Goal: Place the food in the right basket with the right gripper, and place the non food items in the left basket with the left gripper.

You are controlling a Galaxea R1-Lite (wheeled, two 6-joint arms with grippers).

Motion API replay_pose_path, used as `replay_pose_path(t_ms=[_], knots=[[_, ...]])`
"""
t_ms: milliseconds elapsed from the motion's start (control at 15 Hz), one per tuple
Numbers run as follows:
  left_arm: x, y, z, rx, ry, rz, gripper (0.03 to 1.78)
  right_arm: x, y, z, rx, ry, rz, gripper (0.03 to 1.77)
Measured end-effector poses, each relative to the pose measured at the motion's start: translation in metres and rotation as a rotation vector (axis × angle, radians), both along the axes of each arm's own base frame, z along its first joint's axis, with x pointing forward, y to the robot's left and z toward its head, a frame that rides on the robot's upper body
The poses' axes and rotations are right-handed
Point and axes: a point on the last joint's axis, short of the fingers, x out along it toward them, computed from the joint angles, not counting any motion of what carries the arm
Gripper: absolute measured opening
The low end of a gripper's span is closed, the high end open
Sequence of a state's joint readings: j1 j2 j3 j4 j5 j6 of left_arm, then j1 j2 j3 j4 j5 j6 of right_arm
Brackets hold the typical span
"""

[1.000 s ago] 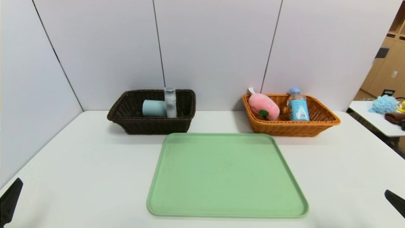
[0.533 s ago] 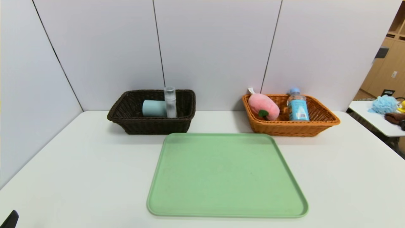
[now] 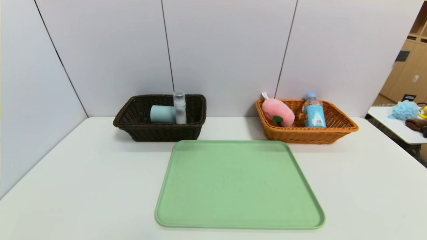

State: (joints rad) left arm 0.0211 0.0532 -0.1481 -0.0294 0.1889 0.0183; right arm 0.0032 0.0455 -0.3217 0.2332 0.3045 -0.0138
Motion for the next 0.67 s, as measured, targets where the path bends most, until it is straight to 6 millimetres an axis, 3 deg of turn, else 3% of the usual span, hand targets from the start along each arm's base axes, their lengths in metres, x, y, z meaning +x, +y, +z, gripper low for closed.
replay_pose_path(t_ms=[200, 667], knots=[[-0.004, 0.000, -0.002, 0.004, -0.033, -0.001, 1.69, -0.006, -0.001, 0.004, -0.007, -0.094, -0.029, 1.71], [-0.005, 0.000, 0.001, 0.008, -0.134, 0.000, 1.69, 0.005, -0.002, -0.003, -0.020, -0.207, -0.121, 1.71]])
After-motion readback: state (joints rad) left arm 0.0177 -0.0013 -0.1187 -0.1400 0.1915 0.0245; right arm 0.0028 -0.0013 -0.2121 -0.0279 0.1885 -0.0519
